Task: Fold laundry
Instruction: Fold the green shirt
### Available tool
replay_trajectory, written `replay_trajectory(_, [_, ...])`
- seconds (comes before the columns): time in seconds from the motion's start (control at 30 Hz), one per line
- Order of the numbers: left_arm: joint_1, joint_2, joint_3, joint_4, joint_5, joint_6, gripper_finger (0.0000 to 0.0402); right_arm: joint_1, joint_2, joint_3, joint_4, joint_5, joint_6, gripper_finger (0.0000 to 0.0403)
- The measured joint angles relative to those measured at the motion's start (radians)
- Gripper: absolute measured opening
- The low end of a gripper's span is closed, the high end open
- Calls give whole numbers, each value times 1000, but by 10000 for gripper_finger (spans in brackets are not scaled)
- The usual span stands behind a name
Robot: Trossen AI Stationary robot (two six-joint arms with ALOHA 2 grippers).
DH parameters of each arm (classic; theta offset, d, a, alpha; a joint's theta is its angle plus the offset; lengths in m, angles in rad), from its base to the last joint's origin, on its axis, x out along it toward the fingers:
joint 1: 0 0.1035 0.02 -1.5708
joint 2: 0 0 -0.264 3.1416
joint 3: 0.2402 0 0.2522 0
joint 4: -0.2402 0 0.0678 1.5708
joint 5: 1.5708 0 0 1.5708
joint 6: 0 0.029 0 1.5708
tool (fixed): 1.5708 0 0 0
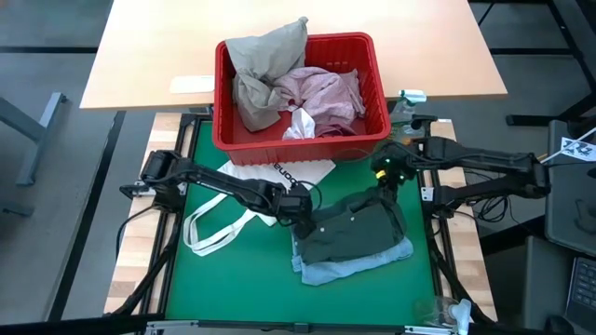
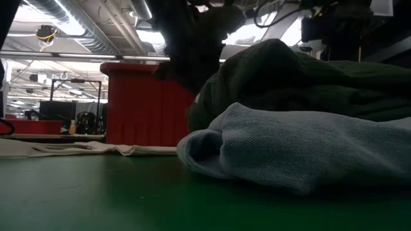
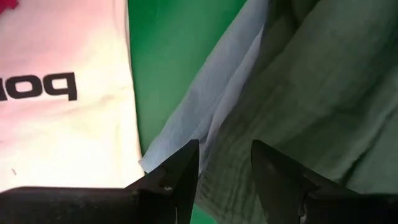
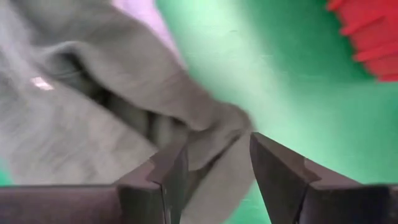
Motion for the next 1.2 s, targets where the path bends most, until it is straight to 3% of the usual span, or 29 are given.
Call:
replay_trajectory(0.27, [3, -19, 0, 59, 0, 0, 140, 8, -1, -94, 53, -167, 31, 172])
replay_trajectory(0.4, [1, -18, 1, 126, 0, 0, 140, 63, 0, -167, 136, -191, 38, 172])
replay_trajectory(0.57, [-1, -17, 1, 149, 0, 0, 140, 156, 0, -258, 190, -176, 58, 172])
replay_trajectory(0.8, [-5, -16, 1, 156, 0, 0, 140, 222, 0, -334, 45, -124, 149, 172])
replay_trajectory(1.03, [-15, -16, 1, 162, 4, 19, 140, 229, -3, -321, -1, -77, 161, 172])
replay_trajectory(1.2, [-21, -18, 1, 222, 70, 54, 140, 229, -3, -248, -22, -76, 156, 172])
